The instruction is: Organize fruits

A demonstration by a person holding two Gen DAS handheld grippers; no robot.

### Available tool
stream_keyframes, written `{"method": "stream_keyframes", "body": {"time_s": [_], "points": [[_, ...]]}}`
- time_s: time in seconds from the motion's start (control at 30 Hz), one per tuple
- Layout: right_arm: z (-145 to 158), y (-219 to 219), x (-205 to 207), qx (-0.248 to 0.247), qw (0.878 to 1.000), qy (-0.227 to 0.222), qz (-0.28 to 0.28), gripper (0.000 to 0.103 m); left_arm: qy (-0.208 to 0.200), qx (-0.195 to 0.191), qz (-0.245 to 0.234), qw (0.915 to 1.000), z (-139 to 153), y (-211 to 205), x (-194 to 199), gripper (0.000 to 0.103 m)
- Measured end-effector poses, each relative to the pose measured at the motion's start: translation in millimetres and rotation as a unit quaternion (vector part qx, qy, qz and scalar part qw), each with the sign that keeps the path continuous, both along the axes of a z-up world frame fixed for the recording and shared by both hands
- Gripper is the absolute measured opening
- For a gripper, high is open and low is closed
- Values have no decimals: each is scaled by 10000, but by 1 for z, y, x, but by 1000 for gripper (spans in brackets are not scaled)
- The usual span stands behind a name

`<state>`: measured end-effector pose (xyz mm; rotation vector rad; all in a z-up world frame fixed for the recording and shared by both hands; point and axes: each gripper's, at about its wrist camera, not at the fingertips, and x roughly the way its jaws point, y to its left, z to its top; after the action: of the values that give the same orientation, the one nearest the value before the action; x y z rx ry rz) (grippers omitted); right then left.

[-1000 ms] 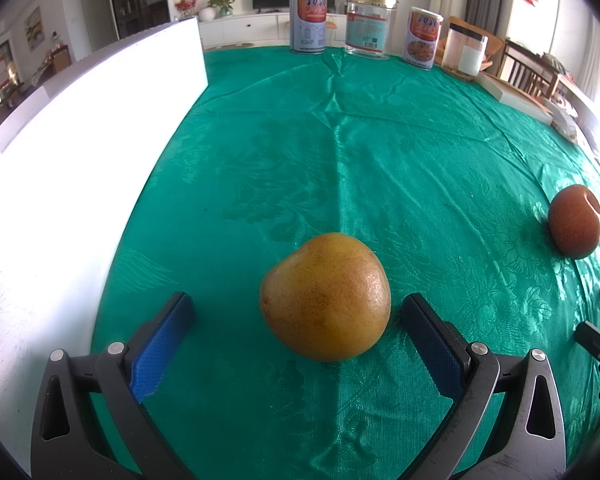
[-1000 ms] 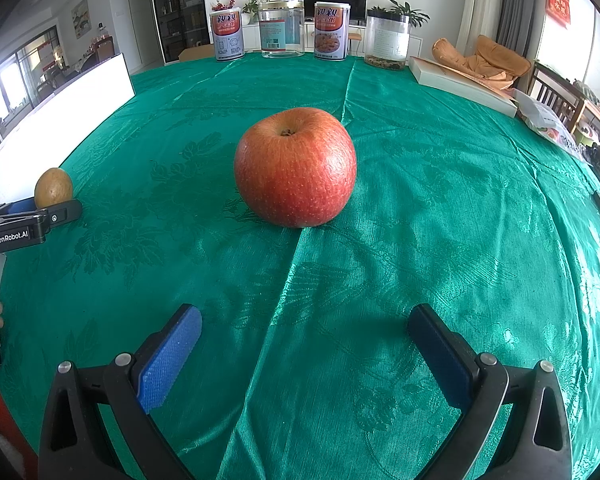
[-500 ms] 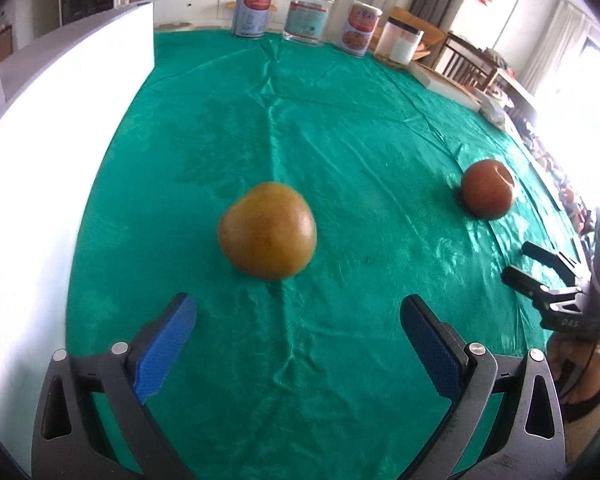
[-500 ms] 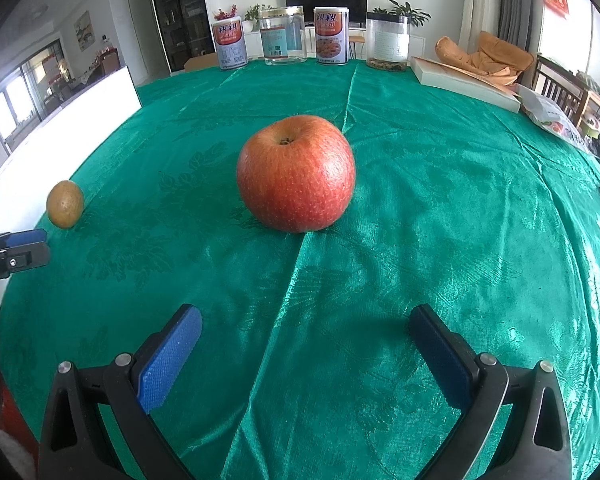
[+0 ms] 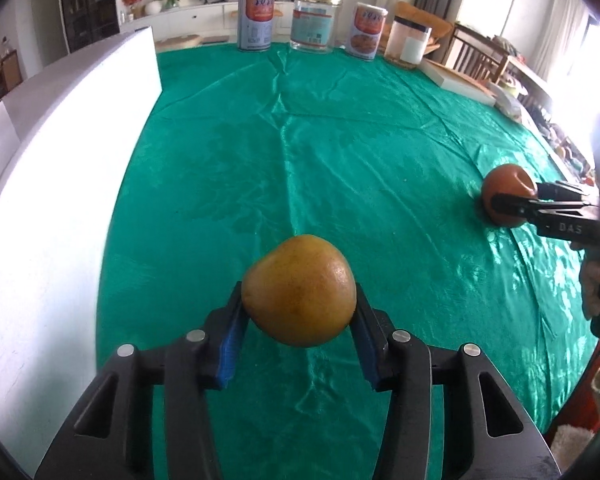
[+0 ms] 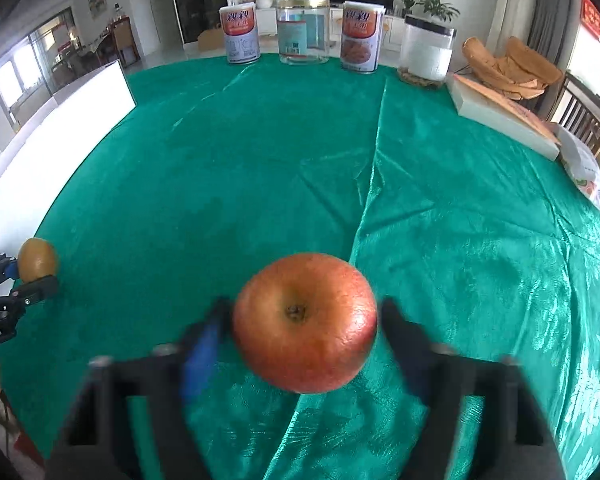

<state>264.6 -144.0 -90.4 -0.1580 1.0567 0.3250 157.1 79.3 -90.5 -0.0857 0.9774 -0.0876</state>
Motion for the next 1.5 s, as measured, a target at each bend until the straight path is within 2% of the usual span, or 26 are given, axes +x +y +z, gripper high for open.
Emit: {"method": "stream_keyframes", "body": {"time_s": [0.07,0.13,0.2,0.23,0.37,0.43,0.5,0.57,0.67,0.77,0.9,1.0,1.07,1.1,1.17,1.27,1.4,1.5], "points": [[7,1,-5,119,9999,54,-36,68,-138,-324,28,9994,18,7,-14,49],[25,7,-11,522,9986,124,-24,68,-264,-826,92,9962,43,19,-29,49],[53,24,-17,981,9950,80,179,68,-525,-1326,152,9897,80,38,-45,49],[70,40,-20,1158,9926,23,364,68,-693,-1446,197,9869,100,50,-53,49],[139,132,-30,1732,9759,-176,1318,68,-1228,-1280,642,9820,167,109,-80,49],[161,188,-34,1977,9638,-110,1785,68,-1275,-1088,991,9809,181,144,-86,50],[168,248,-37,2151,9522,66,2167,68,-1151,-649,1470,9803,176,176,-86,50],[162,305,-41,2092,9461,269,2456,68,-747,-451,1960,9767,148,210,-80,50],[134,380,-44,1673,9449,696,2725,68,3,-606,2445,9677,97,252,-69,50],[98,435,-50,913,9488,941,2872,68,534,-915,2756,9554,56,276,-64,50],[58,473,-46,159,9513,1088,2880,68,792,-846,2886,9504,39,286,-64,50],[34,488,-34,-195,9524,1241,2776,68,762,-854,2932,9492,38,288,-65,53],[21,495,-31,-399,9525,1308,2720,68,673,-687,2925,9514,42,283,-66,58],[18,493,-26,-494,9522,1327,2705,69,624,-615,2917,9525,44,282,-69,62],[13,496,-27,-694,9511,1353,2689,69,538,-504,2874,9550,47,279,-71,64],[16,496,-30,-696,9494,1341,2754,69,397,-299,2876,9564,52,276,-77,74],[51,480,-33,-371,9573,959,2703,81,48,50,2944,9556,71,269,-87,85],[94,464,-38,-182,9601,550,2735,95,-246,413,2996,9529,90,261,-92,93]]}}
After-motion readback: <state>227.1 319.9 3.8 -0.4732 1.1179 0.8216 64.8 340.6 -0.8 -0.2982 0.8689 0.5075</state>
